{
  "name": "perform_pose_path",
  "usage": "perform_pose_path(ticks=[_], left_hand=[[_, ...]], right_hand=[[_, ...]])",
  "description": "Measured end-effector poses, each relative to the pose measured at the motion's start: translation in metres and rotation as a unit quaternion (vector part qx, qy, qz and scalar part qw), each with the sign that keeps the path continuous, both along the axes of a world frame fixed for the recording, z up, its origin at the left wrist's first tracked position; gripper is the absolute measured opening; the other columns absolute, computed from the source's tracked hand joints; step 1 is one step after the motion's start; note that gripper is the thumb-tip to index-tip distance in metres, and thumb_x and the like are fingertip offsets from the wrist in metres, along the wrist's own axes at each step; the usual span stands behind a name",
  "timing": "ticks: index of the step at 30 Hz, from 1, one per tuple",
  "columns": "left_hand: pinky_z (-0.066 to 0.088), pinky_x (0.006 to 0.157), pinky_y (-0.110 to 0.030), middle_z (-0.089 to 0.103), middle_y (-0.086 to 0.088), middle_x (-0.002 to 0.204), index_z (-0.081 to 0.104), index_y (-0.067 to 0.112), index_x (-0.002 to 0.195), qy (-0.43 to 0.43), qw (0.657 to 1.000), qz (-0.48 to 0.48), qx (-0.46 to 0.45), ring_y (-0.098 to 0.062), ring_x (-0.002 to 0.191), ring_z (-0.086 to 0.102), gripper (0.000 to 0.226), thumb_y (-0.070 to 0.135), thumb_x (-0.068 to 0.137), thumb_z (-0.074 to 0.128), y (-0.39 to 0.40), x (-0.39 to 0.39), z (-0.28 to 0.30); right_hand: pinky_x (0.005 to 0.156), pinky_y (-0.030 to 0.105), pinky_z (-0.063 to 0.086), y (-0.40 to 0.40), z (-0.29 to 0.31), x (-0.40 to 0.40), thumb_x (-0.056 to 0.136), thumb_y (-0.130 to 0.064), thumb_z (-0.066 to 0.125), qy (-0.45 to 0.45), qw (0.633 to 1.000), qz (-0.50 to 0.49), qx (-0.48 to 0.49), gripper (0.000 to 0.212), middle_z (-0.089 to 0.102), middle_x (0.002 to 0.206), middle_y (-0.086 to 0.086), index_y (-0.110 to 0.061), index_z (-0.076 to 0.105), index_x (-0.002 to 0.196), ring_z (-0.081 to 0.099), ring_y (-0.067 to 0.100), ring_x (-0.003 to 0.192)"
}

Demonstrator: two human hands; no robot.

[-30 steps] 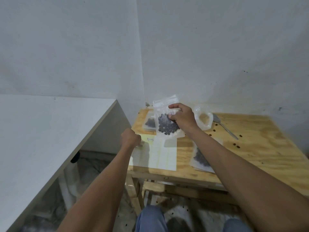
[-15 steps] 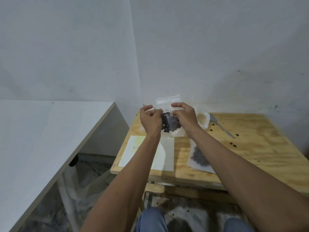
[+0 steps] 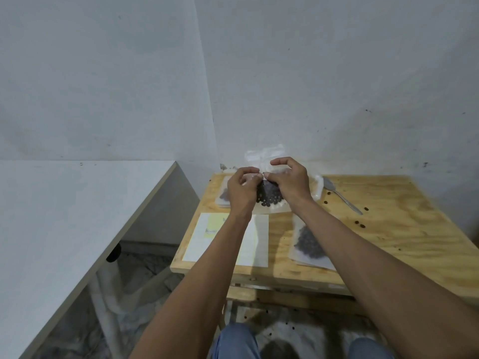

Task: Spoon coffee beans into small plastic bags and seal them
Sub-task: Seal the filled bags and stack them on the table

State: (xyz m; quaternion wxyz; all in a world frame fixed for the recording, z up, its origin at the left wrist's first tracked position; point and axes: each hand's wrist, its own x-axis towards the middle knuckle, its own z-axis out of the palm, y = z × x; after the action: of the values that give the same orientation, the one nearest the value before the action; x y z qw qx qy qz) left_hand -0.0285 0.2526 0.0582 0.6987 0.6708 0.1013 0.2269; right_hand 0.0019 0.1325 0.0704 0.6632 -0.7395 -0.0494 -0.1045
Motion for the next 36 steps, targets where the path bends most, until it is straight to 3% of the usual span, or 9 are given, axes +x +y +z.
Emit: perform_pose_path(ticks=[2,9,12,15,19,24,27,32,36], left_hand=[[0.052,0.062,-0.021,0.071,-0.006,0.083,0.074,0.012,0.101,0.002,1.000,-0.016,-0.003,-0.010,0.072,0.067,0.014,0.005,0.090,0.069,0.003,-0.001,-0.001],[0.061,0.083,-0.038,0.074,-0.005,0.097,0.077,0.013,0.099,0.009,1.000,0.000,-0.011,-0.026,0.096,0.072,0.023,-0.003,0.086,0.066,0.007,0.007,-0.016],[0.057,0.071,-0.028,0.070,-0.009,0.100,0.074,0.017,0.110,0.021,0.999,-0.019,0.018,-0.020,0.086,0.068,0.036,-0.003,0.089,0.054,0.018,0.010,-0.018],[0.051,0.063,-0.020,0.068,-0.013,0.094,0.071,0.016,0.118,0.014,0.996,-0.062,0.061,-0.014,0.078,0.064,0.036,-0.002,0.093,0.053,0.038,0.018,-0.017],[0.052,0.069,-0.019,0.072,-0.010,0.107,0.074,0.006,0.113,0.024,0.996,-0.026,0.076,-0.016,0.087,0.067,0.024,0.000,0.091,0.066,0.071,0.042,-0.018],[0.056,0.095,-0.034,0.075,-0.008,0.111,0.076,0.008,0.109,0.081,0.987,0.048,0.133,-0.021,0.103,0.070,0.022,0.009,0.087,0.074,0.101,0.081,-0.037],[0.054,0.096,-0.031,0.075,-0.008,0.112,0.076,0.004,0.111,0.106,0.977,0.070,0.173,-0.021,0.105,0.069,0.025,0.013,0.088,0.075,0.110,0.095,-0.052],[0.050,0.099,-0.031,0.075,-0.005,0.112,0.077,0.008,0.110,0.160,0.954,0.069,0.243,-0.020,0.106,0.068,0.025,0.017,0.088,0.073,0.118,0.107,-0.074],[0.048,0.091,-0.025,0.074,-0.009,0.112,0.077,0.008,0.110,0.195,0.941,0.059,0.272,-0.023,0.106,0.067,0.025,0.015,0.088,0.068,0.120,0.111,-0.079]], right_hand=[[0.095,0.034,0.054,0.000,-0.002,0.001,0.075,-0.025,0.089,0.002,1.000,0.023,-0.013,0.033,0.068,0.109,-0.019,-0.029,0.070,0.101,0.063,0.013,0.111],[0.081,0.037,0.060,0.013,-0.010,0.005,0.072,-0.009,0.083,0.042,0.999,-0.017,-0.020,0.032,0.071,0.093,-0.003,-0.028,0.072,0.095,0.068,0.021,0.087],[0.072,0.035,0.057,0.018,-0.015,0.011,0.076,-0.005,0.076,0.048,0.999,-0.012,-0.014,0.029,0.068,0.082,-0.002,-0.029,0.072,0.093,0.063,0.019,0.073],[0.079,0.037,0.061,0.025,-0.017,0.023,0.081,-0.008,0.077,0.065,0.998,-0.010,-0.001,0.028,0.070,0.092,0.000,-0.028,0.073,0.100,0.069,0.020,0.087],[0.085,0.040,0.061,0.045,-0.016,0.050,0.083,-0.015,0.079,0.091,0.995,0.025,-0.023,0.035,0.070,0.104,0.006,-0.025,0.071,0.115,0.069,0.025,0.098],[0.062,0.024,0.052,0.069,-0.027,0.080,0.080,-0.015,0.081,0.118,0.983,0.054,-0.128,0.047,0.073,0.113,0.011,-0.021,0.069,0.124,0.064,0.017,0.074],[0.078,0.030,0.060,0.080,-0.042,0.093,0.081,-0.016,0.084,0.139,0.977,0.056,-0.152,0.047,0.072,0.119,0.010,-0.016,0.069,0.126,0.070,0.021,0.089],[0.092,0.027,0.052,0.091,-0.065,0.105,0.082,-0.022,0.084,0.139,0.957,0.056,-0.247,0.057,0.063,0.137,0.007,-0.014,0.065,0.135,0.064,0.023,0.117],[0.097,0.035,0.054,0.094,-0.074,0.107,0.081,-0.040,0.081,0.133,0.942,0.046,-0.303,0.052,0.064,0.137,0.002,-0.021,0.070,0.128,0.063,0.022,0.118]])
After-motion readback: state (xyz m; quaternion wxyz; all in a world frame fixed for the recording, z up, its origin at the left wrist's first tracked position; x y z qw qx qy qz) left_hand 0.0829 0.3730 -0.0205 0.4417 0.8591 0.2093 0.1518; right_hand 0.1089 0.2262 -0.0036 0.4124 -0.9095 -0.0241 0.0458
